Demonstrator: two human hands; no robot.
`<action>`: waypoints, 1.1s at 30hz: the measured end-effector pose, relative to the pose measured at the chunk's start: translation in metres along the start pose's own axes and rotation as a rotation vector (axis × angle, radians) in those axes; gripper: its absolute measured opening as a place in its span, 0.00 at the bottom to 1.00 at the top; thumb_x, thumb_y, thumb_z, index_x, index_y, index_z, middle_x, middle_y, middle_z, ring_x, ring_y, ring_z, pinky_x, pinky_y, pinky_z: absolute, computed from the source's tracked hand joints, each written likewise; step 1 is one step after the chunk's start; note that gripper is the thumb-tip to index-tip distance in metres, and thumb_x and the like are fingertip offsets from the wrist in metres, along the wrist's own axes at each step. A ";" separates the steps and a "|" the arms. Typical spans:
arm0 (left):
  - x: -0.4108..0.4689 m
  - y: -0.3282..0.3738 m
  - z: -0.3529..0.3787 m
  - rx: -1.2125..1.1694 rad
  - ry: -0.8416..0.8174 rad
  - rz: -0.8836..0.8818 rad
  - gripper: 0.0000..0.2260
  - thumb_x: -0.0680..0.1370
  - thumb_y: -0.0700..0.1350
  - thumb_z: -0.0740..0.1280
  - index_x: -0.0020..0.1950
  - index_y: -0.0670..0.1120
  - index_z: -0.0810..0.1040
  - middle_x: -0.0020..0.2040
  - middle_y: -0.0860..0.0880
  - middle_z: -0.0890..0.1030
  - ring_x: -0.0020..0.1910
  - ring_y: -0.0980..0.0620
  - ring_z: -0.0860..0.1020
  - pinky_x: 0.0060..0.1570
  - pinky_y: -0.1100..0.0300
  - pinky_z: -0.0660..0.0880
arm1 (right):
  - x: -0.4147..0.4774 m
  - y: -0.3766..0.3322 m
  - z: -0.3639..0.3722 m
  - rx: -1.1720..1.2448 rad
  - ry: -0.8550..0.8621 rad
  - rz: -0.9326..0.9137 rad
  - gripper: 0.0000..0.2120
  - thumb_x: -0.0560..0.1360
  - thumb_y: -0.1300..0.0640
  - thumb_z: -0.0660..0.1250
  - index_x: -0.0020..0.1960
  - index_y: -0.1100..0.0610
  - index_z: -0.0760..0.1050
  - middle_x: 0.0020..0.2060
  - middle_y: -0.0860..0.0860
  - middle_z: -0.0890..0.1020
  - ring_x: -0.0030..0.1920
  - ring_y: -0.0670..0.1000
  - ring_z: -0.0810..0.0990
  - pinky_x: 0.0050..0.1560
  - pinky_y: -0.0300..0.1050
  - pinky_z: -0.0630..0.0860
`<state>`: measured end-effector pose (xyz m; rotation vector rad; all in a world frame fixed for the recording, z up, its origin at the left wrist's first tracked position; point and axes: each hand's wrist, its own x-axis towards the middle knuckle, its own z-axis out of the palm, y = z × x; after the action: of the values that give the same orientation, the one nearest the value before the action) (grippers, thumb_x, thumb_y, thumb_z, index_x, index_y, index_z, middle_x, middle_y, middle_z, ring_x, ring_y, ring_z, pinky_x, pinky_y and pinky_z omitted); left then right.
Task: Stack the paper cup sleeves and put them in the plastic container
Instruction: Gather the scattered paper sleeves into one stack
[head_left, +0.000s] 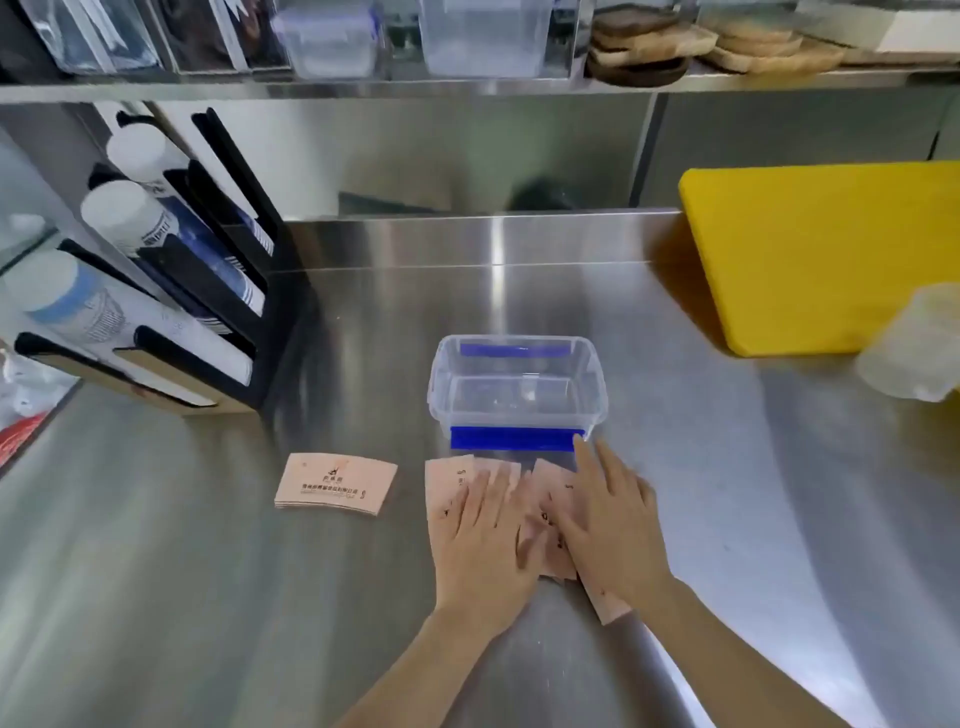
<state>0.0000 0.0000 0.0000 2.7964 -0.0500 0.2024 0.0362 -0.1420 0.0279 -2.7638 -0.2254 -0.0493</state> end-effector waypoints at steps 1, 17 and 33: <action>-0.001 0.002 0.000 0.004 -0.037 0.019 0.21 0.74 0.57 0.54 0.66 0.53 0.67 0.66 0.52 0.75 0.67 0.51 0.69 0.68 0.57 0.51 | -0.003 0.004 0.002 0.022 -0.047 0.037 0.34 0.71 0.36 0.48 0.73 0.51 0.55 0.69 0.52 0.68 0.68 0.54 0.68 0.67 0.50 0.64; -0.002 0.009 -0.002 -0.135 -0.038 0.021 0.20 0.72 0.55 0.52 0.54 0.49 0.78 0.56 0.51 0.81 0.60 0.50 0.75 0.68 0.56 0.61 | 0.009 0.012 -0.019 0.769 -0.154 0.427 0.03 0.71 0.67 0.65 0.44 0.61 0.74 0.40 0.53 0.77 0.39 0.51 0.76 0.33 0.38 0.71; 0.004 0.006 -0.045 -0.685 -0.061 -0.323 0.03 0.74 0.43 0.66 0.47 0.49 0.76 0.44 0.55 0.80 0.46 0.50 0.77 0.45 0.52 0.77 | 0.015 0.000 -0.018 1.215 -0.097 0.565 0.09 0.72 0.59 0.69 0.38 0.59 0.69 0.40 0.61 0.83 0.39 0.58 0.82 0.38 0.50 0.78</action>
<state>-0.0025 0.0093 0.0441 2.0883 0.2666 0.0109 0.0507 -0.1459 0.0456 -1.5291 0.3922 0.2750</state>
